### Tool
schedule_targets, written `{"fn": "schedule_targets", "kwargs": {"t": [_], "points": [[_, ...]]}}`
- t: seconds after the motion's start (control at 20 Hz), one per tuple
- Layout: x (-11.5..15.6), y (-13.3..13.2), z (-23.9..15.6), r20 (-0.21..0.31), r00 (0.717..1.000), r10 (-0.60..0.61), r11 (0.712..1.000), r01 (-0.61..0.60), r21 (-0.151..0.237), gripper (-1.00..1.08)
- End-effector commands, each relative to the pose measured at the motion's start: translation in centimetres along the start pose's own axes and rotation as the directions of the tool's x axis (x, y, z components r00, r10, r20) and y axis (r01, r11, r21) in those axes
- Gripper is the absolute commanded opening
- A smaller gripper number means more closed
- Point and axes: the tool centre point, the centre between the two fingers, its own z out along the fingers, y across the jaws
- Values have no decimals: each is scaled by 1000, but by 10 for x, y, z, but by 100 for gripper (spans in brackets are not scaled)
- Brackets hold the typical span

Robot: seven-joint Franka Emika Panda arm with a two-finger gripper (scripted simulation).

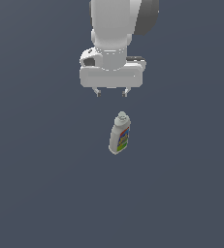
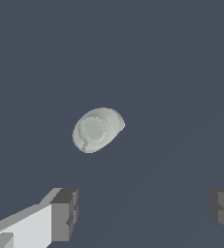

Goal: Pick up the object and move it to a goal position.

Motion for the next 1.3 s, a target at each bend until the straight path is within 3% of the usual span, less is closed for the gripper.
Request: {"fn": "schedule_targets", "kwargs": {"t": [0.0,0.5,1.25], "points": [[0,0,0,0,1000,0,1000,0,0,100],[-3,10,6,25,1000,16,999,-17,28,100],[2,5,8,27,994,107,994,-108,20,100]]}}
